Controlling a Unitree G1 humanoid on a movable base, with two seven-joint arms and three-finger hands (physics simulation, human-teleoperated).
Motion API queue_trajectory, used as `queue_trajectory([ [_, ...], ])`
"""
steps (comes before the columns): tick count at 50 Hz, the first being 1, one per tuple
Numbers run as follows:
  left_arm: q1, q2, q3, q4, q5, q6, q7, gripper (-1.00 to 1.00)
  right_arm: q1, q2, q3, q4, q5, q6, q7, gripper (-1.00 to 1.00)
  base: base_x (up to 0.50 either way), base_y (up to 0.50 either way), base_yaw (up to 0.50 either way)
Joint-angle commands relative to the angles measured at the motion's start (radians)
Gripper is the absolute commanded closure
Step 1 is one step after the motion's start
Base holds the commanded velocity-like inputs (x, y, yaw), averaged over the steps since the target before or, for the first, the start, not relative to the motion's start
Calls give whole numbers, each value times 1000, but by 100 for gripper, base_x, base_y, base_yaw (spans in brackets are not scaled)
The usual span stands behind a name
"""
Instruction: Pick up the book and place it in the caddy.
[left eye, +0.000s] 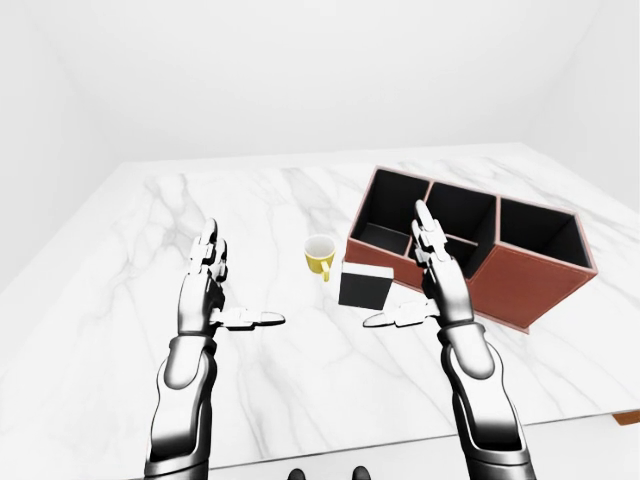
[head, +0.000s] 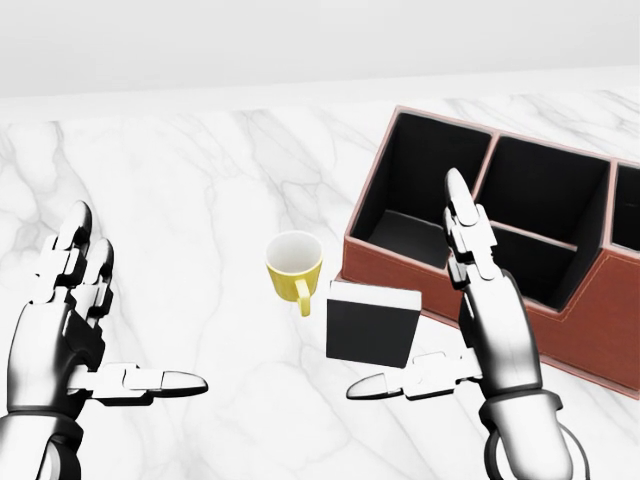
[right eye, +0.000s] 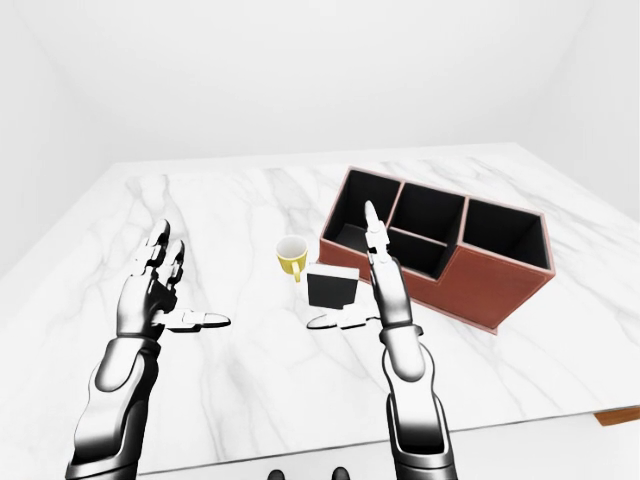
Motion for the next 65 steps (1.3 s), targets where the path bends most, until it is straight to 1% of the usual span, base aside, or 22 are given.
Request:
queue_trajectory([
  [1, -1, 1, 2, 9, 0, 0, 0, -100, 4, 2, 5, 13, -5, 0, -6, -100, 0, 0, 0],
  [9, 1, 1, 4, 7, -3, 0, 0, -100, 21, -1, 12, -4, -8, 0, 14, -100, 0, 0, 0],
  [19, 2, 1, 2, 4, -2, 0, 0, -100, 11, 4, 7, 12, -3, 0, 6, -100, 29, -9, 0],
  [30, 3, 1, 3, 1, -2, 0, -1, -100, 9, 4, 12, 14, -10, 0, -3, -100, 1, 0, 0],
  [38, 1, 2, 6, 6, -4, 0, -2, -100, 4, 0, 21, 19, -48, 0, -3, -100, 0, 0, 0],
  [39, 1, 2, 6, 6, -4, 0, -2, -100, 2, -2, 25, 21, -62, 0, -3, -100, 0, 0, 0],
  [40, 1, 2, 6, 5, -4, 0, -3, -100, 3, -14, 46, 36, -115, 0, -4, -100, 0, 0, 0],
  [41, 1, 2, 6, 7, -4, 0, -3, -100, 3, -12, 51, 51, -148, 0, -20, -100, 0, 0, 0],
  [45, 0, 3, 6, 14, -4, 0, -3, -100, 3, 4, 67, 70, -185, 0, -16, -100, 0, 0, 0],
  [46, 0, 3, 7, 16, -5, 0, -4, -100, -12, -3, 77, 94, -252, 0, -53, -100, 0, 0, 0],
  [47, 0, 3, 7, 16, -5, 0, -4, -100, -12, 0, 75, 96, -259, 0, -52, -100, 0, 0, 0],
  [50, 1, 4, 8, 21, -6, -6, -5, -100, -39, 5, 92, 133, -342, 0, -76, -100, 0, 0, 0],
  [52, 1, 4, 9, 23, -7, -7, -5, -100, -44, 10, 94, 140, -364, 0, -81, -100, 0, 0, 0],
  [56, 0, 5, 11, 29, -9, -10, -5, -100, -61, 17, 115, 174, -457, 0, -103, -100, 0, 0, 0],
  [60, 2, 5, 11, 38, -10, -19, -6, -100, -79, 28, 137, 207, -549, 0, -123, -100, 0, 0, 0],
  [65, 0, 7, 15, 43, -15, -21, -8, -100, -101, 37, 149, 239, -623, 0, -138, -100, 0, 0, 0],
])
